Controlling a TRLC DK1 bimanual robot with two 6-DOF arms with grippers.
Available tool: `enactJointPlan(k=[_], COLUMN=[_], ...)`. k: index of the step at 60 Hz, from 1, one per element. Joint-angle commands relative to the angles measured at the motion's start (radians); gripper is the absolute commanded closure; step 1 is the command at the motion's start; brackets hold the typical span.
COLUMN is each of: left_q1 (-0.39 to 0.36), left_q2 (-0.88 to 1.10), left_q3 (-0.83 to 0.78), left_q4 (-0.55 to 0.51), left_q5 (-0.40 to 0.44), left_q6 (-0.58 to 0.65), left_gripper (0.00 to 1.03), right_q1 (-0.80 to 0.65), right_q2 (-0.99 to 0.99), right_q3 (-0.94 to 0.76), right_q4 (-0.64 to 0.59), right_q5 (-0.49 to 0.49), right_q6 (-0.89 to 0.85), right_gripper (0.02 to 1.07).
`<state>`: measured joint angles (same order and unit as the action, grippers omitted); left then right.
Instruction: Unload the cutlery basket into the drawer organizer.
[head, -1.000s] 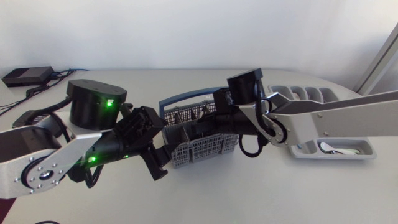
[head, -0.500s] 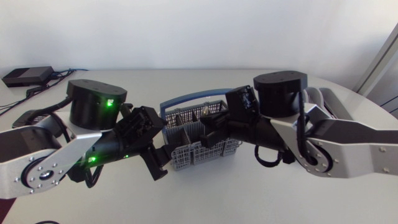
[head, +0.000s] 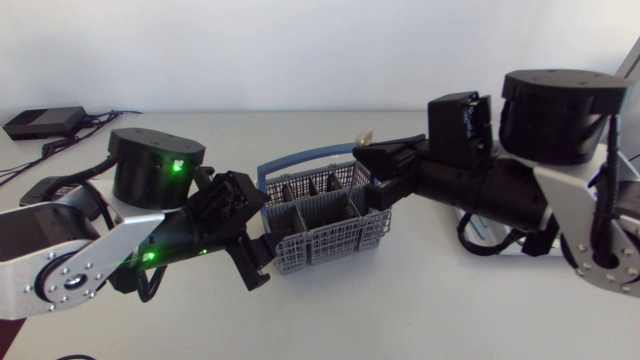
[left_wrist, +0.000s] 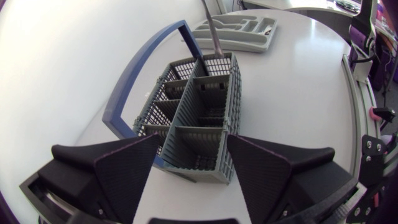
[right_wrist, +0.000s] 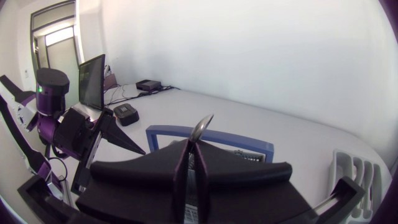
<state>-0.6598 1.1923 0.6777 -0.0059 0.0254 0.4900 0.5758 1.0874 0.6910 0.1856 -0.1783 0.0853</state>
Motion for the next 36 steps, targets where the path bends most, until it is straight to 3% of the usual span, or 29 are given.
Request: enactJointPlan(k=[1,14,20,36], left_q1=[-0.006,0.006,0.011,0.008], left_q2=[0.018,0.009,0.006,0.000], left_q3=[-0.004,-0.010,-0.010,-0.015], left_q4=[0.007,0.001,-0.003,-0.008], left_q5=[0.001,0.001,0.002,0.001], left_q6=[-0.018,-0.019,-0.019,-0.022], left_gripper=[0.27,0.27,0.27,0.27], right_q1=[-0.062,-0.341,-0.513,-0.821], right_q2=[-0.034,-0.053,-0.064,-0.026], right_q3=[0.054,0.054,0.045,0.036], right_q4=[-0.052,-0.175,-0.235,-0.387], right_q5=[-0.044,-0.262,-0.380,-0.570], right_q6=[0.041,0.010,-0.071,-0.361], right_gripper=[1.01,1.01,1.01,1.01])
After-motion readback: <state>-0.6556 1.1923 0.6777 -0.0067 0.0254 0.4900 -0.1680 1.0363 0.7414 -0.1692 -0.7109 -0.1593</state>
